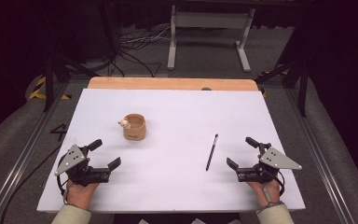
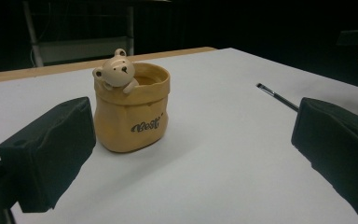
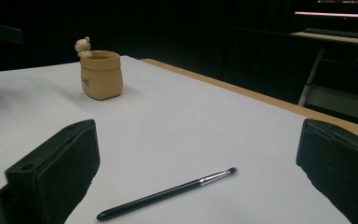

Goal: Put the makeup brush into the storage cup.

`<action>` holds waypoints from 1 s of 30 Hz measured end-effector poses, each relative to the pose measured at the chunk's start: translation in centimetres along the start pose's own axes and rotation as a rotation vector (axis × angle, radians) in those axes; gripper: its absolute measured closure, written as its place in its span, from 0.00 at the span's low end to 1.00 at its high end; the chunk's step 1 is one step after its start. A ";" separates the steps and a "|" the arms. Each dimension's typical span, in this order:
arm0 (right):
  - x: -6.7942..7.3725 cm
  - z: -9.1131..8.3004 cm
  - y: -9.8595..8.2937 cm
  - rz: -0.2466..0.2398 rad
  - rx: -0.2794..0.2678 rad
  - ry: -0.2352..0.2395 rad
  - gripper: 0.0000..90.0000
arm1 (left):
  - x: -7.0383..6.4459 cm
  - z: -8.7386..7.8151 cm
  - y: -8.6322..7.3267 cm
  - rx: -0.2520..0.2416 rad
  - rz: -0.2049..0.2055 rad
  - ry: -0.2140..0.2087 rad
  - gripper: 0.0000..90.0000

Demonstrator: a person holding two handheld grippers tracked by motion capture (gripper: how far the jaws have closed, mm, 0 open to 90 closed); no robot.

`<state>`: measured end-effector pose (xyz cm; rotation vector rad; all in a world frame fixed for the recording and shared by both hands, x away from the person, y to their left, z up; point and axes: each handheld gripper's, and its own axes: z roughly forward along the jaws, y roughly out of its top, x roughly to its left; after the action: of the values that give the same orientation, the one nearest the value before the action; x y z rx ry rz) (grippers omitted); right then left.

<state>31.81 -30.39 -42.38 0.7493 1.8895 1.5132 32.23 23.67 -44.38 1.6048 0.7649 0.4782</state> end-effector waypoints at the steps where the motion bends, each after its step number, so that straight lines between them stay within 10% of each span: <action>1: 0.0 0.0 0.0 0.001 0.001 -0.001 0.00 | 0.0 0.0 0.0 0.000 0.000 0.000 0.00; 17: -0.1 0.0 0.6 0.010 0.017 0.002 0.00 | 0.0 0.0 0.0 0.001 -0.002 0.001 0.00; 30: -0.8 2.0 3.4 0.062 0.217 0.037 0.00 | -0.1 0.1 0.0 0.008 0.001 0.003 0.00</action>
<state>33.99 -29.05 -39.33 0.8886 2.0989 1.3814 32.18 23.52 -44.37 1.6119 0.7689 0.4785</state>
